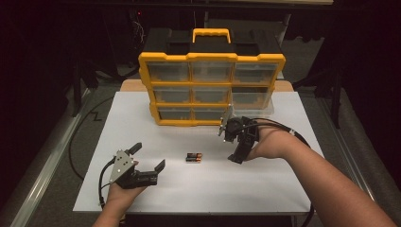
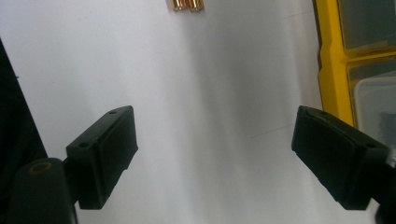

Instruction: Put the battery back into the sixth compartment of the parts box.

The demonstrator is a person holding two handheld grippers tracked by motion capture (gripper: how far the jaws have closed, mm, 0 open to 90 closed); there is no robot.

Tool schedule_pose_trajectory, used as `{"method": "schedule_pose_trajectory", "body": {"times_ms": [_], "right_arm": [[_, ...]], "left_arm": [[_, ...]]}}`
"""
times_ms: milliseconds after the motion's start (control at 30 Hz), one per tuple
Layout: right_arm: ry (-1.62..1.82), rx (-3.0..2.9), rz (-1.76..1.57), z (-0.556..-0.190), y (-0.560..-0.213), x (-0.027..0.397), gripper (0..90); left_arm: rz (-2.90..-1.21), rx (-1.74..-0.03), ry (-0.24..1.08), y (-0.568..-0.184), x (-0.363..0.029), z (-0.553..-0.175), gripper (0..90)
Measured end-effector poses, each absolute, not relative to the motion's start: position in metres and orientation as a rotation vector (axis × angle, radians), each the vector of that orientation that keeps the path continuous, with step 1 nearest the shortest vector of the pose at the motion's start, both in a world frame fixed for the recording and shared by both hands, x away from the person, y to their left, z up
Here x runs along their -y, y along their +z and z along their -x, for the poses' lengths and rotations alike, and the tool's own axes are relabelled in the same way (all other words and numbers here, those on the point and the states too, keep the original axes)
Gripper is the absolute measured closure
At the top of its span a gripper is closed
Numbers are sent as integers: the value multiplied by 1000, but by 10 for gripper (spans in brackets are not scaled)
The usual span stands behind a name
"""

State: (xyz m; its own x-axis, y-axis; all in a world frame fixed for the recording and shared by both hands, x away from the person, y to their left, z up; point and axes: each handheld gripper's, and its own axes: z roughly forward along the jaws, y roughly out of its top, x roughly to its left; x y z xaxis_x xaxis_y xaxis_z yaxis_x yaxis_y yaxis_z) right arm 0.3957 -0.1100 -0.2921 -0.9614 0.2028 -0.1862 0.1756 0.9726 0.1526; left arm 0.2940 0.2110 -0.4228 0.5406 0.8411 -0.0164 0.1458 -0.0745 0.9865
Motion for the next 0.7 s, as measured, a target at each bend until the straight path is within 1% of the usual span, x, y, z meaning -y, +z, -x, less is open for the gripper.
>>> {"method": "schedule_pose_trajectory", "body": {"times_ms": [200, 367, 700], "right_arm": [[205, -2923, -288, -393, -306, 108, 87], [185, -2926, -277, -392, -319, 106, 67], [173, -2952, -261, -389, -337, 101, 68]], "left_arm": [[-1565, -868, 712, -423, -211, -294, 6], [-1562, -868, 712, -423, -211, -294, 7], [-1568, -865, 712, -423, -211, -294, 6]]}}
